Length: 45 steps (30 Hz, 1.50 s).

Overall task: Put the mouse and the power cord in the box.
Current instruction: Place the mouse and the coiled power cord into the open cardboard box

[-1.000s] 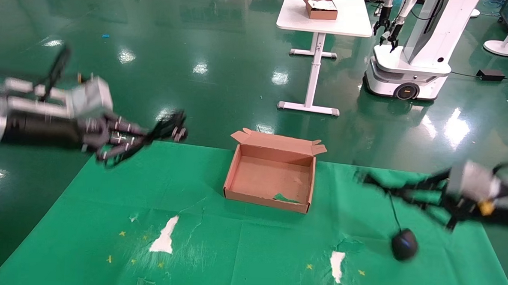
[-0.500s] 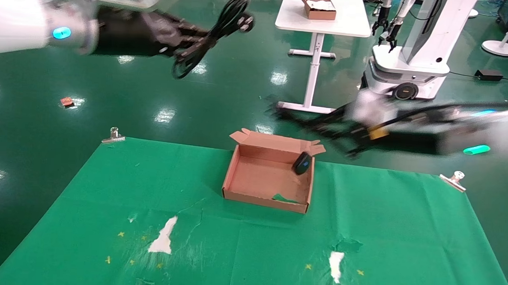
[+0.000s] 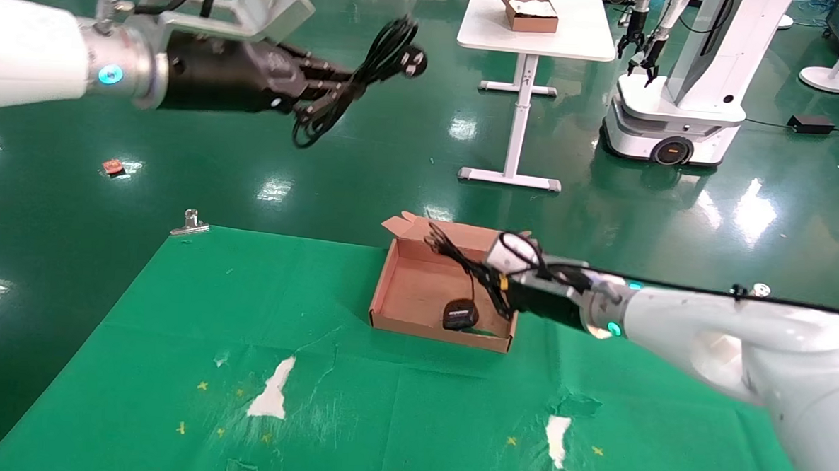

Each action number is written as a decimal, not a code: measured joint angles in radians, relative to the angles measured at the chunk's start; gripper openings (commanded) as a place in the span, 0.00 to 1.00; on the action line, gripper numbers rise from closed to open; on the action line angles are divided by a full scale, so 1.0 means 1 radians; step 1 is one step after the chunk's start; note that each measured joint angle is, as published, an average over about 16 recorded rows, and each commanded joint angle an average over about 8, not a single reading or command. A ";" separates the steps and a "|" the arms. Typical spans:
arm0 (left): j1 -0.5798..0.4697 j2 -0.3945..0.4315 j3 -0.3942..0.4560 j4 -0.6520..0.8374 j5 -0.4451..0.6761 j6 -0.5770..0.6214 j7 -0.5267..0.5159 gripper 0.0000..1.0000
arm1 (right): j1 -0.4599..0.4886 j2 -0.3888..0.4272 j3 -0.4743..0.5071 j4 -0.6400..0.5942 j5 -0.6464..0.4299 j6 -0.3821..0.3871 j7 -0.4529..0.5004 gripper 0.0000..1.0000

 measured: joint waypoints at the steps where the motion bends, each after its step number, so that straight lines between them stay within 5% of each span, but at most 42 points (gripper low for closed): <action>1: 0.000 -0.005 0.000 0.000 0.000 0.013 0.002 0.00 | -0.005 -0.002 -0.003 0.003 -0.004 0.003 0.002 0.06; 8: -0.001 -0.023 0.004 -0.005 0.005 0.076 0.018 0.00 | -0.025 -0.006 -0.020 0.025 -0.030 -0.002 0.018 0.86; 10: 0.000 -0.021 0.006 -0.008 0.008 0.081 0.023 0.00 | -0.026 -0.005 -0.023 0.030 -0.034 -0.003 0.021 1.00; 22: 0.054 0.050 0.039 -0.041 0.053 0.011 0.070 0.00 | 0.008 0.039 -0.024 0.056 -0.035 0.029 -0.013 1.00; 27: 0.129 0.087 0.067 -0.115 0.061 -0.047 0.086 0.00 | 0.064 0.116 -0.024 0.076 -0.036 -0.018 -0.058 1.00; 35: 0.278 0.113 0.149 -0.289 0.030 -0.108 0.045 0.00 | 0.228 0.332 -0.039 0.133 -0.055 -0.293 -0.119 1.00; 45: 0.364 0.113 0.303 -0.409 -0.012 -0.224 -0.179 0.02 | 0.402 0.530 -0.069 0.181 -0.097 -0.604 -0.114 1.00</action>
